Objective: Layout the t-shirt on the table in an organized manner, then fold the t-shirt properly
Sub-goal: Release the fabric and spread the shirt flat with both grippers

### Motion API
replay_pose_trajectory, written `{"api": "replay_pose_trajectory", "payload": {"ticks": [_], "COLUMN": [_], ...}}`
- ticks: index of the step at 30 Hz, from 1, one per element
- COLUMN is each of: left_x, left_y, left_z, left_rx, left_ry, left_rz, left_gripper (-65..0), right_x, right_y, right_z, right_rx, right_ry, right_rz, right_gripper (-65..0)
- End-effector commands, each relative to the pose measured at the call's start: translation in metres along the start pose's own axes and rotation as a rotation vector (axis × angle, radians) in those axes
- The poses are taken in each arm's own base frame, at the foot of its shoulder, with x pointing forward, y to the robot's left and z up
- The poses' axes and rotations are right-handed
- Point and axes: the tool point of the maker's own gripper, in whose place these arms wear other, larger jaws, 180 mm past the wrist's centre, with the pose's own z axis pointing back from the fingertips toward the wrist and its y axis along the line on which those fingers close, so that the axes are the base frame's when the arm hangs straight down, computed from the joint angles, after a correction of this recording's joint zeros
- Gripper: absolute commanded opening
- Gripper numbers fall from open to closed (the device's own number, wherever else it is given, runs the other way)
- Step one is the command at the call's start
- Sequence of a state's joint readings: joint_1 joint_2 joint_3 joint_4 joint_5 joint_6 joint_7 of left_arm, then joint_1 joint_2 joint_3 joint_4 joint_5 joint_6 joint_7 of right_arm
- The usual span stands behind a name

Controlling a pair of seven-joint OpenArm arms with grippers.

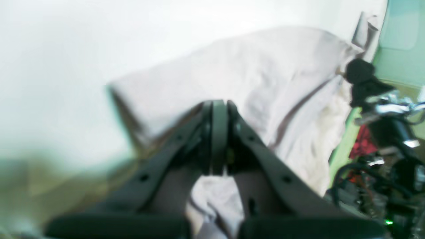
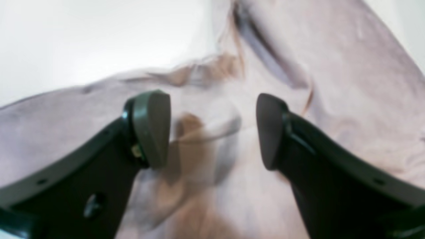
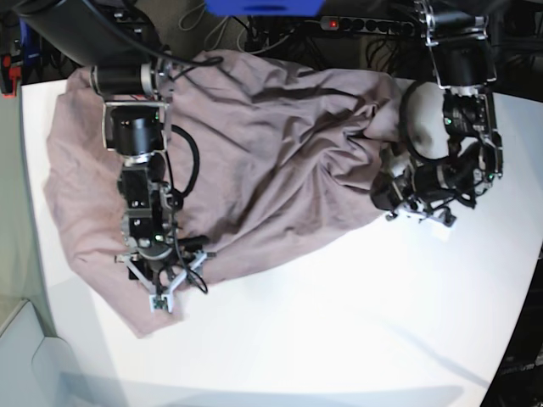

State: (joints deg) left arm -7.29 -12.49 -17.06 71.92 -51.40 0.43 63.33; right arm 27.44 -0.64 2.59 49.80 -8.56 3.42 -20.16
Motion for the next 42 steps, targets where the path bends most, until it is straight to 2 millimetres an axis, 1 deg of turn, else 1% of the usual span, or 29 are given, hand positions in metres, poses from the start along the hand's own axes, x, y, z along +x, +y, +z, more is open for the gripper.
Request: {"api": "replay_pose_trajectory", "payload": {"ticks": [1, 3, 5, 6, 7, 8, 10, 11, 13, 14, 15, 17, 19, 22, 25, 27, 30, 32, 33, 35, 36, 37, 38, 39, 42], "left_x": [0.003, -0.007, -0.014, -0.012, -0.005, -0.001, 0.010, 0.019, 0.041, 0.051, 0.065, 0.096, 0.117, 0.155, 0.187, 0.211, 0.231, 0.241, 0.243, 0.239, 0.226, 0.209, 0.193, 0.175, 0.116], "left_y": [-0.004, -0.002, 0.012, 0.020, 0.025, 0.030, 0.047, 0.052, 0.058, 0.059, 0.057, 0.045, 0.037, 0.018, 0.006, -0.012, -0.032, -0.049, -0.057, -0.071, -0.068, -0.061, -0.064, -0.068, -0.058], "left_z": [-0.002, -0.016, -0.025, -0.028, -0.031, -0.033, -0.034, -0.033, -0.031, -0.029, -0.027, -0.022, -0.019, -0.015, -0.010, -0.003, 0.007, 0.016, 0.020, 0.024, 0.020, 0.015, 0.012, 0.006, -0.004], "left_rx": [-0.007, 0.011, 0.054, 0.087, 0.124, 0.154, 0.232, 0.268, 0.327, 0.352, 0.371, 0.392, 0.414, 0.428, 0.440, 0.430, 0.414, 0.392, 0.379, 0.365, 0.371, 0.380, 0.361, 0.336, 0.298], "left_ry": [-0.007, 0.013, 0.022, 0.012, -0.014, -0.030, -0.074, -0.101, -0.168, -0.199, -0.240, -0.328, -0.380, -0.460, -0.526, -0.581, -0.625, -0.660, -0.659, -0.614, -0.556, -0.490, -0.446, -0.400, -0.275], "left_rz": [-0.014, -0.033, -0.042, -0.062, -0.096, -0.122, -0.173, -0.203, -0.266, -0.298, -0.332, -0.397, -0.438, -0.482, -0.498, -0.505, -0.514, -0.531, -0.534, -0.537, -0.535, -0.529, -0.528, -0.524, -0.513], "left_gripper": [-64.9, -64.9, -64.9, -64.9, -64.9, -64.9, -64.9, -64.9, -64.9, -64.9, -64.9, -64.9, -64.9, -64.9, -64.9, -64.9, -64.9, -64.9, -64.9, -64.9, -64.9, -64.9, -64.9, -64.9, -64.9], "right_x": [0.034, 0.033, 0.025, 0.028, 0.036, 0.033, 0.042, 0.052, 0.063, 0.072, 0.078, 0.081, 0.078, 0.056, 0.028, 0.008, -0.012, -0.021, -0.025, -0.027, -0.027, -0.027, -0.028, -0.029, -0.030], "right_y": [-0.002, -0.002, -0.002, -0.004, -0.006, -0.006, -0.010, -0.012, -0.016, -0.019, -0.025, -0.037, -0.043, -0.062, -0.072, -0.078, -0.083, -0.084, -0.089, -0.095, -0.098, -0.098, -0.098, -0.098, -0.096], "right_z": [0.001, 0.001, 0.002, 0.005, 0.009, 0.013, 0.023, 0.028, 0.041, 0.048, 0.056, 0.072, 0.083, 0.098, 0.108, 0.113, 0.119, 0.121, 0.122, 0.124, 0.124, 0.124, 0.124, 0.124, 0.123], "right_rx": [0.000, 0.000, -0.001, -0.006, -0.012, -0.014, -0.024, -0.031, -0.043, -0.051, -0.065, -0.092, -0.107, -0.146, -0.165, -0.173, -0.179, -0.180, -0.190, -0.207, -0.212, -0.212, -0.212, -0.212, -0.209], "right_ry": [-0.080, -0.078, -0.069, -0.084, -0.110, -0.108, -0.128, -0.151, -0.174, -0.197, -0.216, -0.230, -0.225, -0.182, -0.140, -0.107, -0.071, -0.056, -0.048, -0.042, -0.040, -0.039, -0.037, -0.036, -0.033], "right_rz": [-0.003, -0.003, -0.003, -0.002, 0.000, 0.002, 0.003, 0.003, 0.002, 0.003, 0.009, 0.024, 0.030, 0.069, 0.107, 0.130, 0.154, 0.157, 0.150, 0.131, 0.127, 0.125, 0.125, 0.125, 0.121], "right_gripper": [-25.0, -25.0, -25.0, -25.0, -25.0, -24.8, -24.7, -24.7, -24.7, -24.7, -24.7, -24.7, -24.7, -24.9, -24.9, -24.9, -25.0, -25.0, -25.0, -25.0, -25.0, -25.0, -25.1, -25.1, -25.2]}}
